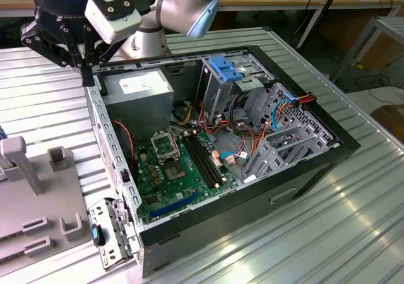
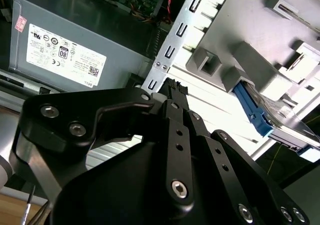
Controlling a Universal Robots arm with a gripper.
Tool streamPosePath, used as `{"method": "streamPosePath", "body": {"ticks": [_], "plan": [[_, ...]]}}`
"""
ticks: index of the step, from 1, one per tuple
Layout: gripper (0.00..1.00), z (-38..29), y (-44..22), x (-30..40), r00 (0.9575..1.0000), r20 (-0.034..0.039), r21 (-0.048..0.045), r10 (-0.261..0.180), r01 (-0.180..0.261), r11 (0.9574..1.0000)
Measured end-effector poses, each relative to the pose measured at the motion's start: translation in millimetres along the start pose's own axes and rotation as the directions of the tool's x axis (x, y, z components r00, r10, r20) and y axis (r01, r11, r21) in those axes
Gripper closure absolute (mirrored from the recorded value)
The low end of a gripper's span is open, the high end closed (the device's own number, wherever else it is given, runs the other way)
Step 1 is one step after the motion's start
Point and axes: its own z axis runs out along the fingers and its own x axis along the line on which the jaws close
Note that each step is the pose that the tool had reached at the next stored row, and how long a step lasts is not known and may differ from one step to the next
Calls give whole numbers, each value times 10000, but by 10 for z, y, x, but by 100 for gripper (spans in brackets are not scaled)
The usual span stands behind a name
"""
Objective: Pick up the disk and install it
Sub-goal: 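Reach for the disk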
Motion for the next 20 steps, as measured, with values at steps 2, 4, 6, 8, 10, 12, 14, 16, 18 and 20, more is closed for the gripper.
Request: {"method": "streamPosePath", "body": {"ticks": [2,4,6,8,10,12,14,16,18,20], "plan": [[89,-1,-2,23,10000,0,1,1,-1,10000],[89,-1,-4,50,10000,0,0,1,-1,10000],[89,-2,-5,71,10000,0,0,0,0,10000],[89,-3,-8,104,10000,0,0,0,0,10000],[89,-3,-10,129,10000,0,0,0,0,10000],[89,-5,-11,151,10000,0,1,0,0,10000],[89,-6,-14,187,10000,0,1,0,0,10000],[89,-6,-17,220,10000,0,0,0,0,10000],[89,-7,-19,251,10000,0,1,0,0,10000],[89,-8,-20,272,10000,0,1,1,-1,10000]]}}
